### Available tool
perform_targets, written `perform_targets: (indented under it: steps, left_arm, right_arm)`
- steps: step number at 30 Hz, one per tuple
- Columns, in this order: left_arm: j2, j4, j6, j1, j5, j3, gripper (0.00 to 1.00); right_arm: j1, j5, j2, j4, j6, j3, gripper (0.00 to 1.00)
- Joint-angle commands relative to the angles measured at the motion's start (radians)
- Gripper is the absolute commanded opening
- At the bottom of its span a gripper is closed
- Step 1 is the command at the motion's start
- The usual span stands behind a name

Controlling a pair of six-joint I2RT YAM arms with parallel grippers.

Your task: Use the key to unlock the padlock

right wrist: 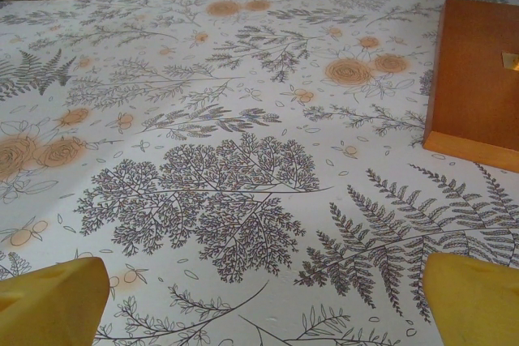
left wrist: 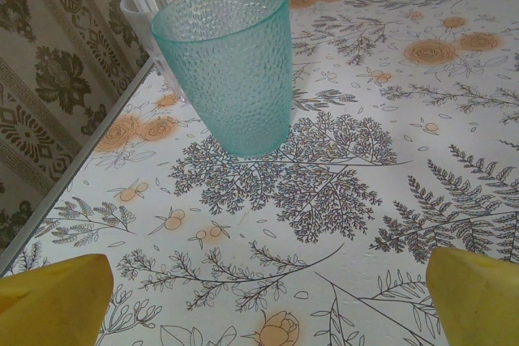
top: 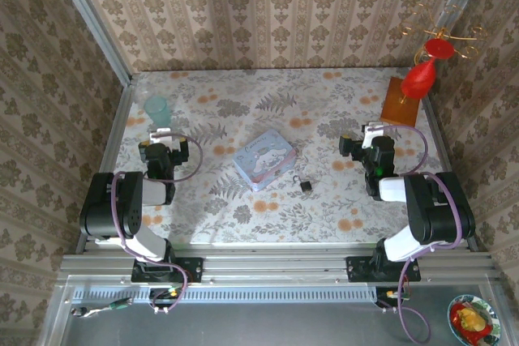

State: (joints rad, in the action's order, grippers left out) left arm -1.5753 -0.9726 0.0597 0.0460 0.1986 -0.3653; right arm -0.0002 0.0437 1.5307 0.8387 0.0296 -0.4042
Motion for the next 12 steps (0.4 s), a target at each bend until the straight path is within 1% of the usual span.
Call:
perform_targets:
  steps: [1, 6, 12]
  left_arm:
    - [0.013, -0.004, -0.017, 0.004, 0.010, -0.003, 1.00]
    - [0.013, -0.003, -0.017, 0.005, 0.011, -0.003, 1.00]
    - [0.013, -0.004, -0.017, 0.005, 0.011, -0.003, 1.00]
  right_arm:
    - [0.002, -0.014, -0.004, 0.003, 0.007, -0.007, 1.00]
    - [0.001, -0.035, 0.000, -0.010, 0.002, -0.016, 1.00]
    - [0.000, -0.032, -0.004, 0.000, 0.002, -0.009, 1.00]
